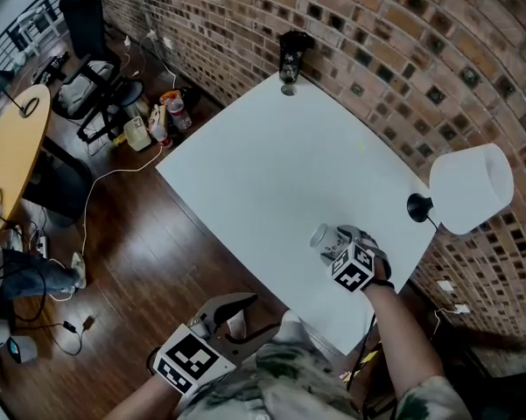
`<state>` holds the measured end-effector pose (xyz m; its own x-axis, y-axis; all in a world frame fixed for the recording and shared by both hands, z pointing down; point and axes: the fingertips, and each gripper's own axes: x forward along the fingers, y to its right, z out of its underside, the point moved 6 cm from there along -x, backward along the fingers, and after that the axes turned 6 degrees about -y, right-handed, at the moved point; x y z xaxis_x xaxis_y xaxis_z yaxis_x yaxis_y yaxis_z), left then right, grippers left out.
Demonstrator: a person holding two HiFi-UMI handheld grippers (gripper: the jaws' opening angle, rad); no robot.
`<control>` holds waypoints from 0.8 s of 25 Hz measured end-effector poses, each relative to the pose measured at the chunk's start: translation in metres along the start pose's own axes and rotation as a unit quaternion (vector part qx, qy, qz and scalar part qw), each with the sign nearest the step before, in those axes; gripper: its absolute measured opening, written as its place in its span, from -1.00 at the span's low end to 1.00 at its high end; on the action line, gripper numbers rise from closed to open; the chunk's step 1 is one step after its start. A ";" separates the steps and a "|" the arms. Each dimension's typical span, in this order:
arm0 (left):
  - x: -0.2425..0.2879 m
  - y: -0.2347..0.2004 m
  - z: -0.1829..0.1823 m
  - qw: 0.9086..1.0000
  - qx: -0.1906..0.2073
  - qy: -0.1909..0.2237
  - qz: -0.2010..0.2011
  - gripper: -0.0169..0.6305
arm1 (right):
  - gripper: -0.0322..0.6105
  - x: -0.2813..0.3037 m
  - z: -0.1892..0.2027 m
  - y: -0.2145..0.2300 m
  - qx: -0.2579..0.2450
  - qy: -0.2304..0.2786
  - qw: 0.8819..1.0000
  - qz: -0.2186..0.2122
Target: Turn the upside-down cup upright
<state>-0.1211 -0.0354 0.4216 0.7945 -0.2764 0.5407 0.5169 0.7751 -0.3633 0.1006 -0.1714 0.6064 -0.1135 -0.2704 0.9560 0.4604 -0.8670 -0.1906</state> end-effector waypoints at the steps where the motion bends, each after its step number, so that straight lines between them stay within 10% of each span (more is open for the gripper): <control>1: 0.000 0.000 0.000 1.000 0.000 0.000 0.000 -0.17 | 0.14 -0.001 0.000 0.000 0.004 0.004 1.000 0.000; 20: 0.015 0.019 -0.003 1.000 0.010 -0.016 0.006 -0.17 | 0.01 -0.008 0.030 -0.015 0.025 0.044 0.998 -0.041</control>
<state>-0.0988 -0.0266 0.4206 0.7897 -0.2498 0.5603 0.5013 0.7893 -0.3546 0.1207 -0.1435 0.6084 -0.2274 -0.2376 0.9444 0.4899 -0.8660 -0.0999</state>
